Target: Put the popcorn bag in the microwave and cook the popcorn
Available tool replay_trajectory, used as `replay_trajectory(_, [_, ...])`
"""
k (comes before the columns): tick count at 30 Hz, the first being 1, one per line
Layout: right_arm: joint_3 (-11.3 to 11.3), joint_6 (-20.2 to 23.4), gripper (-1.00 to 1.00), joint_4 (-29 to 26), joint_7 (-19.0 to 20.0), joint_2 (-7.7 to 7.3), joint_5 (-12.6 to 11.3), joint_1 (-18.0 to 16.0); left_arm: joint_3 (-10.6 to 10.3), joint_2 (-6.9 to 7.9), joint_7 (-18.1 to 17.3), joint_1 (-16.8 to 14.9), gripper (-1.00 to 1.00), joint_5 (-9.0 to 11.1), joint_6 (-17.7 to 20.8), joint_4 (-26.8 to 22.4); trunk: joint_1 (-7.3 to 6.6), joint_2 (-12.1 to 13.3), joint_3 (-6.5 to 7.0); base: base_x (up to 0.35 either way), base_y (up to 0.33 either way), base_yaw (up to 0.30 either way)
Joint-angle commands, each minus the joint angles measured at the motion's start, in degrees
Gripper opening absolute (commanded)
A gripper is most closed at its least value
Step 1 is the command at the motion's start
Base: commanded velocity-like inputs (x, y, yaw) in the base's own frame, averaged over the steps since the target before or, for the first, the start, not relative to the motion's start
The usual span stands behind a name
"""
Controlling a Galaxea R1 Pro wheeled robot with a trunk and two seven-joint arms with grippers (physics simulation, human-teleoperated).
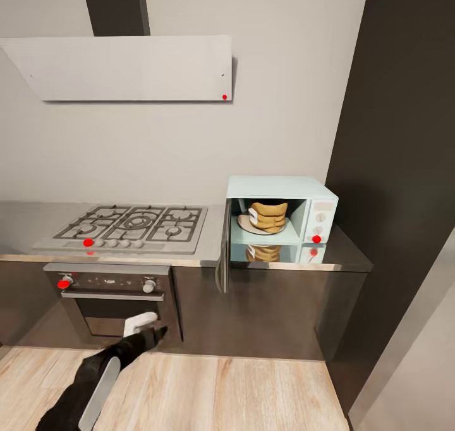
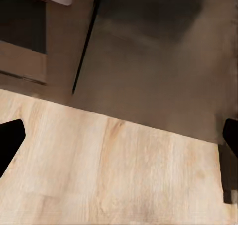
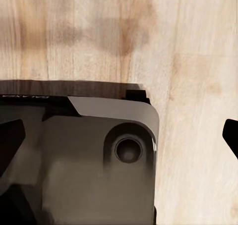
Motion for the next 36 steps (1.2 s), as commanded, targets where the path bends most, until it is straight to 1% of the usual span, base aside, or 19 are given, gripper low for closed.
replay_trajectory(1, [-0.5, -0.3, 1.0, 0.2, 0.0, -0.04, 0.5, -0.1, 0.1, -0.07, 0.1, -2.5, 1.0, 0.4, 0.7, -1.3, 0.0, 0.0, -0.08, 0.0, 0.0, 0.0])
replay_trajectory(2, [-0.5, -0.3, 1.0, 0.2, 0.0, -0.02, 0.5, -0.1, 0.1, -0.09, 0.1, -3.5, 1.0, 0.5, 0.8, -2.4, 0.0, 0.0, -0.08, 0.0, 0.0, 0.0])
replay_trajectory(4, [-0.5, -0.3, 1.0, 0.2, -0.1, -0.1, 0.5, -0.1, 0.2, -0.12, 0.2, -4.9, 1.0, 0.7, 1.0, -7.0, 0.0, 0.0, -0.08, 0.0, 0.0, 0.0])
replay_trajectory(5, [-0.5, -0.3, 1.0, 0.2, -0.2, -0.13, 0.5, -0.1, 0.2, -0.16, 0.3, -5.0, 1.0, 0.7, 1.0, -8.5, 0.0, 0.0, -0.08, 0.0, 0.0, 0.0])
replay_trajectory(7, [-0.5, -0.3, 1.0, 0.2, -0.2, -0.15, 0.5, -0.1, 0.2, -0.2, 0.6, -5.3, 1.0, 0.8, 1.0, -14.5, 0.0, 0.0, -0.08, 0.0, 0.0, 0.0])
replay_trajectory(8, [-0.5, -0.3, 1.0, 0.1, -0.2, -0.19, 0.5, -0.1, 0.1, -0.21, 0.6, -5.3, 1.0, 0.8, 1.0, -16.8, 0.0, 0.0, -0.08, 0.0, 0.0, 0.0])
replay_trajectory(10, [-0.5, -0.3, 1.0, 0.1, -0.6, -0.24, 0.2, -0.1, 0.0, -0.39, 0.5, -5.3, 1.0, 0.9, 0.9, -18.6, 0.0, 0.0, -0.08, 0.0, 0.0, 0.0])
replay_trajectory(13, [-0.5, -0.3, 1.0, 0.1, -1.1, -0.33, -0.8, -0.1, 0.0, -1.99, 0.9, -5.3, 1.0, 0.7, 0.9, -19.2, 0.0, 0.0, -0.08, 0.0, 0.0, 0.0])
replay_trajectory(15, [-0.5, -0.3, 1.0, 0.1, -1.1, -0.26, -1.0, -0.1, 0.2, -2.48, 1.0, -5.3, 1.0, 0.5, 0.9, -19.1, 0.0, 0.0, -0.08, 0.0, 0.0, 0.0])
replay_trajectory(19, [-0.5, -0.3, 1.0, 0.1, -1.2, -0.24, -1.1, -0.1, -0.2, -2.72, 2.1, -5.3, 1.0, 0.3, 0.9, -18.9, 0.0, 0.0, -0.08, 0.17, 0.0, 0.0])
replay_trajectory(27, [-0.5, -0.4, 1.0, 0.1, -1.2, -0.3, -1.1, -0.1, -0.6, -2.88, 2.1, -5.3, 1.0, 0.3, 0.9, -18.8, 0.0, 0.0, -0.08, 0.275, 0.0, 0.0])
replay_trajectory(29, [-0.5, -0.4, 1.0, 0.1, -1.2, -0.23, -1.1, -0.1, -3.9, -2.88, 2.1, -5.3, 1.0, 0.2, 1.0, -18.8, 0.0, 0.0, -0.08, 0.043, 0.0, 0.0])
replay_trajectory(30, [-0.5, -0.4, 1.0, 0.1, -1.2, -0.14, -1.1, -0.1, -6.7, -2.87, 2.2, -5.3, 1.0, 0.1, 1.0, -18.8, 0.0, 0.0, -0.08, 0.017, 0.0, -0.049])
replay_trajectory(31, [-0.5, -0.4, 1.0, 0.1, -1.2, -0.04, -1.1, -0.1, -9.1, -2.87, 2.3, -5.3, 1.0, -0.2, 1.0, -18.7, 0.0, 0.0, -0.08, 0.009, 0.0, -0.129])
replay_trajectory(33, [-0.5, -0.3, 1.0, 0.1, -1.2, 0.06, -1.1, -0.1, -11.2, -2.91, 2.6, -5.3, 1.0, -0.7, 0.9, -18.7, 0.0, 0.0, -0.08, 0.004, 0.0, -0.203])
replay_trajectory(36, [-0.5, -0.3, 1.0, 0.1, -1.2, 0.09, -1.1, -0.1, -11.7, -2.94, 2.7, -5.3, 1.0, -0.8, 0.7, -18.5, 0.0, 0.0, -0.08, 0.001, 0.0, -0.262])
